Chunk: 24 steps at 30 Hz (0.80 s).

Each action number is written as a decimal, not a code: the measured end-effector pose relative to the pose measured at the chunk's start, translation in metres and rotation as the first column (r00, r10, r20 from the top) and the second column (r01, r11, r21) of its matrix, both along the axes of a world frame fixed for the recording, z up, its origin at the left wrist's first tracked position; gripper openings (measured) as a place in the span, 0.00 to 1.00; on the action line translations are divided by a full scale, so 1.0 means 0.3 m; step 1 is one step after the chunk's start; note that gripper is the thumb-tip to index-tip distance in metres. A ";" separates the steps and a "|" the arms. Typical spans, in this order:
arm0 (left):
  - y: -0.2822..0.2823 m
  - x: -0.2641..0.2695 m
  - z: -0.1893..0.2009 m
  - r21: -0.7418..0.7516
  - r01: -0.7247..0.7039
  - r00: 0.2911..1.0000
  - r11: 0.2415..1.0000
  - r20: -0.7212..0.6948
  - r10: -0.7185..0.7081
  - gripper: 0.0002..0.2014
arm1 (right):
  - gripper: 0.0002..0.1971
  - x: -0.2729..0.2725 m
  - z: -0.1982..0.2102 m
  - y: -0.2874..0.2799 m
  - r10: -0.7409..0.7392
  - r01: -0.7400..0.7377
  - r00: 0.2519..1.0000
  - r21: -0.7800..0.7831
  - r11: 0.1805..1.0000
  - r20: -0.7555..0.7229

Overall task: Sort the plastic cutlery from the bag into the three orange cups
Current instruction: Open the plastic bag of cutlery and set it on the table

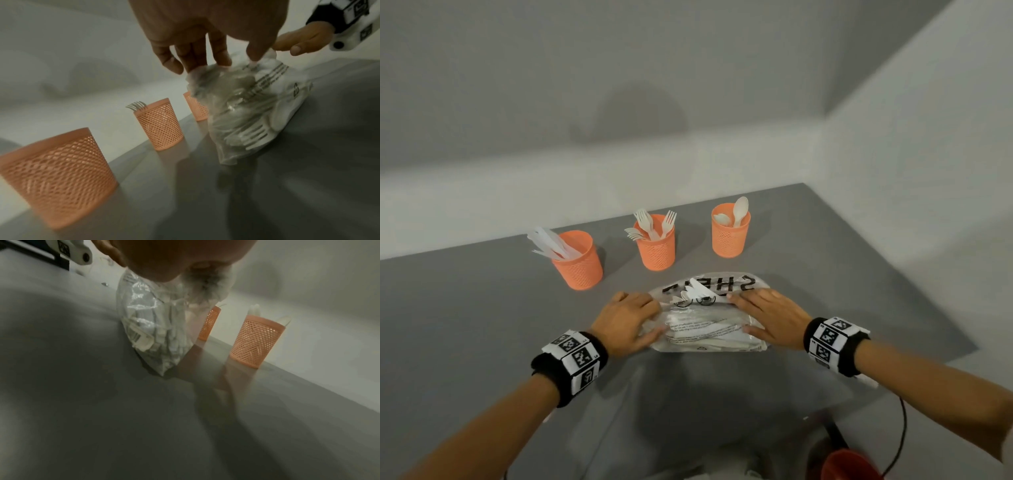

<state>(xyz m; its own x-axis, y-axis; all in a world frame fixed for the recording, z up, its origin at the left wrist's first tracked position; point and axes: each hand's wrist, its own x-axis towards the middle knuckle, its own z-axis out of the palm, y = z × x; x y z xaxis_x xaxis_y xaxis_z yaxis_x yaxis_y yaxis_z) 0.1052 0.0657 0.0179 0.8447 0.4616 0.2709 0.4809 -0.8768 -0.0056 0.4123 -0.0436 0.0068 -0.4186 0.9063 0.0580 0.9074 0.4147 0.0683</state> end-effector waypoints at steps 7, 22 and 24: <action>-0.052 0.085 0.001 -0.445 -0.336 0.873 0.830 0.184 0.452 0.16 | 0.26 -0.094 0.067 0.016 -0.177 0.264 0.869 0.130 0.956 -0.461; -0.027 0.239 0.082 -0.855 -0.384 0.800 0.349 -0.119 0.588 0.21 | 0.30 -0.094 0.120 -0.004 -0.697 0.456 0.509 -0.528 0.716 -0.505; -0.028 0.284 0.101 -0.850 -0.350 0.822 0.392 -0.079 0.564 0.25 | 0.29 -0.049 0.140 -0.023 -0.692 0.489 0.457 -0.492 0.721 -0.559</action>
